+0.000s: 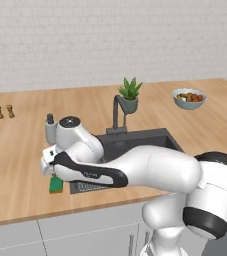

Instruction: Pick the pan and sponge and place them into the sink. Then turn on the water.

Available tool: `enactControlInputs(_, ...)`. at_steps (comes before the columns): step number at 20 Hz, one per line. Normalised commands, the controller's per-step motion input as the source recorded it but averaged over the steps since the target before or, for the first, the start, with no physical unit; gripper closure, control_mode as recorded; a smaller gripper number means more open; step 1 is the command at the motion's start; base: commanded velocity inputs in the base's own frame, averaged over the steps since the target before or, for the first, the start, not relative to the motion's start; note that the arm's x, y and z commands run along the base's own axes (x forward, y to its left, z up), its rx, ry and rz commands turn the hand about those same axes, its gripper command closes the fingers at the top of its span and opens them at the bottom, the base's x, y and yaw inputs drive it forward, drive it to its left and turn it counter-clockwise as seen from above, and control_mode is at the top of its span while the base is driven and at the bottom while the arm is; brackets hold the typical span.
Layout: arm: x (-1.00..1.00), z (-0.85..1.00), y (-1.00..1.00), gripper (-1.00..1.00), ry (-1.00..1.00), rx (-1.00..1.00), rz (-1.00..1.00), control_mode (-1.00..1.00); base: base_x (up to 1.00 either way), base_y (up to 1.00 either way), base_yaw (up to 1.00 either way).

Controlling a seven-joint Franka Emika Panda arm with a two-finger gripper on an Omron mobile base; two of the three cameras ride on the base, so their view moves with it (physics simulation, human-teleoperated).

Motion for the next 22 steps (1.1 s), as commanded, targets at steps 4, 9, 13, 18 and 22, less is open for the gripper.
enactControlInputs(4,0.25,-0.31,0.45,-1.00,0.01,0.00,0.00,-1.00,0.00,0.00,0.00)
enactControlInputs(9,0.16,-0.18,0.16,-1.00,0.00,0.00,0.00,-1.00,0.00,0.00,0.00)
enactControlInputs(13,0.12,-0.24,0.00,-1.00,0.01,0.00,-0.03,-1.00,0.00,0.00,0.00)
enactControlInputs(18,0.28,-0.25,-0.09,-1.00,0.03,0.00,0.00,-1.00,0.00,0.00,0.00)
enactControlInputs(22,0.08,-0.19,0.01,-1.00,0.04,0.00,-0.03,-1.00,0.00,0.00,0.00)
